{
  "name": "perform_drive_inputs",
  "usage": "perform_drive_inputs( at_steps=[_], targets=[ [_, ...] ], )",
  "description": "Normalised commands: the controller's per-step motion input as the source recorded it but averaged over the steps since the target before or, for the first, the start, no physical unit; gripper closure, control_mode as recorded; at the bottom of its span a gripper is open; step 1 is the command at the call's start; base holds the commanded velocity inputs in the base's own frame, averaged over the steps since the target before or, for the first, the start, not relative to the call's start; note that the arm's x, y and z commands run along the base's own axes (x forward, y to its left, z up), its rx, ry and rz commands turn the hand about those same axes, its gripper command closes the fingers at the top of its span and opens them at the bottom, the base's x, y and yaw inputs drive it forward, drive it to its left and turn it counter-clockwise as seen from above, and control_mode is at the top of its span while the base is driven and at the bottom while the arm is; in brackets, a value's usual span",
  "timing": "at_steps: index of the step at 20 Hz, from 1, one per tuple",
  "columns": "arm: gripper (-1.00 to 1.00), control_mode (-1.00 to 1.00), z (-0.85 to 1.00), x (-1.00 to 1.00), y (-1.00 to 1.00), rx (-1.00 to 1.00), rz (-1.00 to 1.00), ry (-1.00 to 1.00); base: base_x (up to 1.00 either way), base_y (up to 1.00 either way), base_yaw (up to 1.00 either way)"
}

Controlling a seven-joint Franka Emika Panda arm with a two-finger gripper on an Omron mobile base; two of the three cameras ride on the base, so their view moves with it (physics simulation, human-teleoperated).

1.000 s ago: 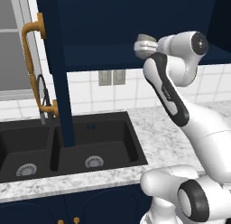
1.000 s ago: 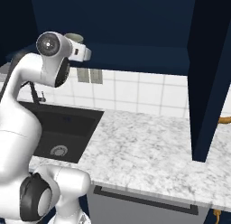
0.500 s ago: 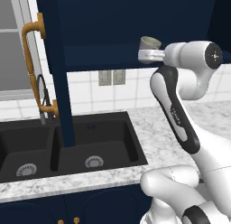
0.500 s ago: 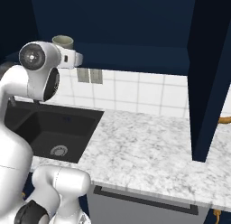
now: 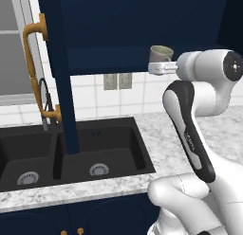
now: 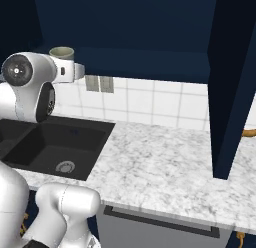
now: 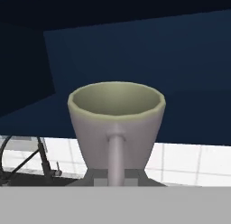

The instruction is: Gather all objects into one cabinet and sort the glasses and bowls to opposite sides.

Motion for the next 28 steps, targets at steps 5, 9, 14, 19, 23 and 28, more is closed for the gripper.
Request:
perform_drive_inputs(
  at_steps=[5, 9, 14, 19, 23, 28],
  targets=[
    [1.0, -1.0, -0.03, -0.56, 0.0, 0.0, -0.05, 0.04, 0.0, 0.0, 0.0],
    [1.0, 1.0, -0.04, -0.23, 0.0, 0.0, -0.01, 0.0, -0.33, -0.01, 0.0],
    [1.0, 1.0, 0.0, 0.0, 0.0, 0.0, 0.0, 0.0, -0.99, 0.0, -0.05],
    [1.0, 1.0, 0.0, 0.0, 0.0, 0.0, 0.0, 0.0, -0.88, -0.11, -0.14],
    [1.0, 1.0, 0.0, 0.0, 0.0, 0.0, 0.0, 0.0, -0.47, -0.07, -0.11],
    [1.0, 1.0, 0.0, 0.0, 0.0, 0.0, 0.0, 0.0, -0.76, -0.51, -0.51]
  ],
)
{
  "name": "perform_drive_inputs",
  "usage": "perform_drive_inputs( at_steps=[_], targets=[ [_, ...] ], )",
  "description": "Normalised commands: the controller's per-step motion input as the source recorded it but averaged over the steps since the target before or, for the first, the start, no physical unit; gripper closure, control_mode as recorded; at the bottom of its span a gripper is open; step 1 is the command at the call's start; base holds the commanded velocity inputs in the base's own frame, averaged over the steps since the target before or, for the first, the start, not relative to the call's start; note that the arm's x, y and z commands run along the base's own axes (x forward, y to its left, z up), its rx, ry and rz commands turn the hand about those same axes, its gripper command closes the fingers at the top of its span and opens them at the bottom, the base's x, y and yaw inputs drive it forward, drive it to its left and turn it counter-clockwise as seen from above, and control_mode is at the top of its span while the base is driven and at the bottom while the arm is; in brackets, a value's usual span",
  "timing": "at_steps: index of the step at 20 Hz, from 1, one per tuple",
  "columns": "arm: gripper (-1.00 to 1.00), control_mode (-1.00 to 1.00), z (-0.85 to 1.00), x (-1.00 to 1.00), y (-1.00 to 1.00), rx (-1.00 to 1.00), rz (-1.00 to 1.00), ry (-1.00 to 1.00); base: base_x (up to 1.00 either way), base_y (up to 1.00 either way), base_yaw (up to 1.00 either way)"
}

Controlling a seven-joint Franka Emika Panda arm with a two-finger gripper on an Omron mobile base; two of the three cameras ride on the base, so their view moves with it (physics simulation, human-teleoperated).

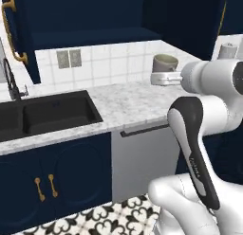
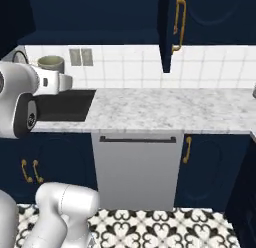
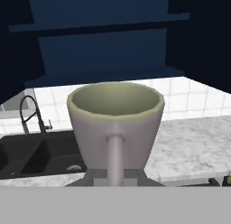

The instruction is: Gather all objects into one cabinet and sort the glasses and bowls to opposite sides.

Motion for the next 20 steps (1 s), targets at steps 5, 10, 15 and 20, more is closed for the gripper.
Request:
perform_drive_inputs(
  at_steps=[5, 10, 15, 20],
  targets=[
    [1.0, 1.0, 0.0, 0.0, 0.0, 0.0, 0.0, 0.0, -0.58, -0.61, -0.62],
    [1.0, 1.0, 0.0, 0.0, 0.0, 0.0, 0.0, 0.0, -0.37, -0.77, -0.59],
    [1.0, 1.0, 0.0, 0.0, 0.0, 0.0, 0.0, 0.0, -0.25, -0.91, -0.53],
    [1.0, 1.0, 0.0, 0.0, 0.0, 0.0, 0.0, 0.0, -0.04, -1.0, -0.51]
  ],
)
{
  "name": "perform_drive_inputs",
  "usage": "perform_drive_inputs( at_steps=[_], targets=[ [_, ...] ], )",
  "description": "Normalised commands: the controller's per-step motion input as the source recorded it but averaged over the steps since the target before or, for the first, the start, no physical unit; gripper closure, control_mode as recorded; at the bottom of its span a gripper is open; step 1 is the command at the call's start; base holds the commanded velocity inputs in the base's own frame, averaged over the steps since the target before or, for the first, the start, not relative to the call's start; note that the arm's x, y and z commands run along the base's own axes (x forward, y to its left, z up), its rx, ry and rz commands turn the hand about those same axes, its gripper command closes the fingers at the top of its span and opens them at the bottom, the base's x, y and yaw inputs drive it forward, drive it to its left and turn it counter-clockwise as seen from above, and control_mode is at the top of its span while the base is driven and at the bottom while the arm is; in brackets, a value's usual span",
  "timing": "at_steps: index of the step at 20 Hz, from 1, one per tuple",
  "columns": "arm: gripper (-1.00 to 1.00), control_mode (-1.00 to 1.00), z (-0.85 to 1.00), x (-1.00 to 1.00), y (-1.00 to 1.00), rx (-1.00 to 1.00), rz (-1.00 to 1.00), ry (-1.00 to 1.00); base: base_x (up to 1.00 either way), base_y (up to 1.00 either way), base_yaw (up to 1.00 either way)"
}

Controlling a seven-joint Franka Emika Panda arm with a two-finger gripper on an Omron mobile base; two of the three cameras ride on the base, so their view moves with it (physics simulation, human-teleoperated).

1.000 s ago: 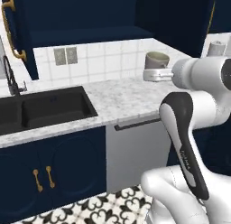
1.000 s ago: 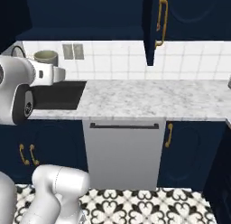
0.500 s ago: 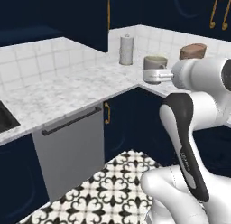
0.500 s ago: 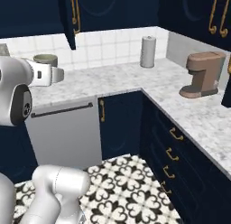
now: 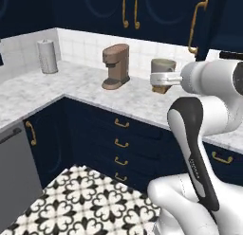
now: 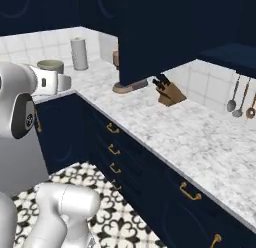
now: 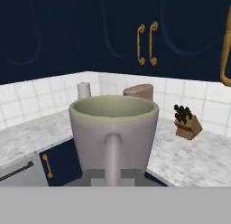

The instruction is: Gather all objects into one cabinet and sort the glasses and bowls to opposite sides.

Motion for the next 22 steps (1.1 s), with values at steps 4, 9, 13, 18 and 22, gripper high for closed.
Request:
perform_drive_inputs(
  at_steps=[4, 9, 13, 18, 22],
  targets=[
    [1.0, 1.0, 0.0, 0.0, 0.0, 0.0, 0.0, 0.0, 0.0, -1.0, -0.49],
    [1.0, 1.0, 0.0, 0.0, 0.0, 0.0, 0.0, 0.0, -0.09, -0.93, -0.48],
    [1.0, 1.0, 0.0, 0.0, 0.0, 0.0, 0.0, 0.0, -0.43, -0.64, -0.41],
    [1.0, 1.0, 0.0, 0.0, 0.0, 0.0, 0.0, 0.0, -0.15, -0.46, -0.31],
    [1.0, 1.0, 0.0, 0.0, 0.0, 0.0, 0.0, 0.0, 0.27, 0.07, -0.52]
  ],
)
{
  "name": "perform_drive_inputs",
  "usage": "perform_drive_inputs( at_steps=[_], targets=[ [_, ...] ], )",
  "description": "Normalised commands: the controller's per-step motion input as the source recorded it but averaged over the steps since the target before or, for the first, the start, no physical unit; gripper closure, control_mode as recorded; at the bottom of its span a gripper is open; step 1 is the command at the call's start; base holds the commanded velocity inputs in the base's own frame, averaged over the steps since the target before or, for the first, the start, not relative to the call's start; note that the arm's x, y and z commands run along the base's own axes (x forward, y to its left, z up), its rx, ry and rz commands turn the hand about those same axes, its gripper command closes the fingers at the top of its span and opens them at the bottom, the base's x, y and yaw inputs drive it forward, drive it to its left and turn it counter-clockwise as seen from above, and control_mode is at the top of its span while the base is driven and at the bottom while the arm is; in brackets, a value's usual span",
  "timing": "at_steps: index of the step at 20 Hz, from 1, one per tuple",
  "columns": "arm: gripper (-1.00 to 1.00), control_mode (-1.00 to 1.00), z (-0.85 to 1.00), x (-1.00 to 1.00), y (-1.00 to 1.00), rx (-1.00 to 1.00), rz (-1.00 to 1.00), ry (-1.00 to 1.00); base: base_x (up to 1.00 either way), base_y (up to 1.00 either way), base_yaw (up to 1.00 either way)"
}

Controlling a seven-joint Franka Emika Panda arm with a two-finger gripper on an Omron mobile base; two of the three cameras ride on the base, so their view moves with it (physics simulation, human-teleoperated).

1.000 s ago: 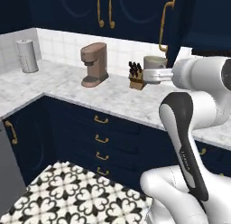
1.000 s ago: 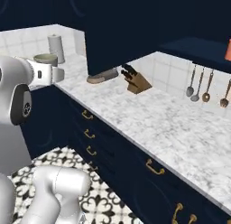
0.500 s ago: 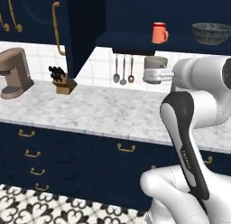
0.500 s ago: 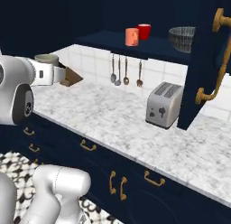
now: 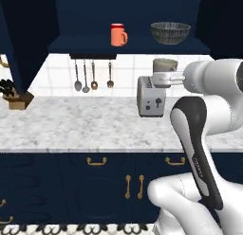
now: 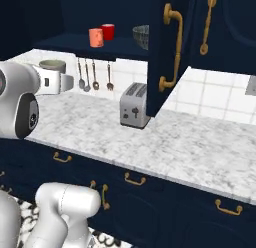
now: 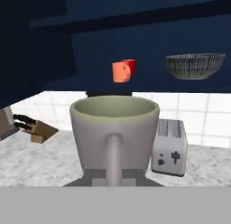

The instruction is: Gather all objects into one cabinet and sort the glasses and bowls to opposite sides.

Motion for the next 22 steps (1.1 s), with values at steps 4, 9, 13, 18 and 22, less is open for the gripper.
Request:
perform_drive_inputs(
  at_steps=[4, 9, 13, 18, 22],
  targets=[
    [1.0, 1.0, 0.0, 0.0, 0.0, 0.0, 0.0, 0.0, 0.39, 0.08, -0.58],
    [1.0, 1.0, 0.0, 0.0, 0.0, 0.0, 0.0, 0.0, 0.84, 0.33, -0.39],
    [1.0, 1.0, 0.0, 0.0, 0.0, 0.0, 0.0, 0.0, 0.72, 0.71, -0.15],
    [1.0, 1.0, 0.0, 0.0, 0.0, 0.0, 0.0, 0.0, -0.32, 0.29, 0.11],
    [1.0, 1.0, 0.0, 0.0, 0.0, 0.0, 0.0, 0.0, -0.63, 0.11, 0.09]
  ],
)
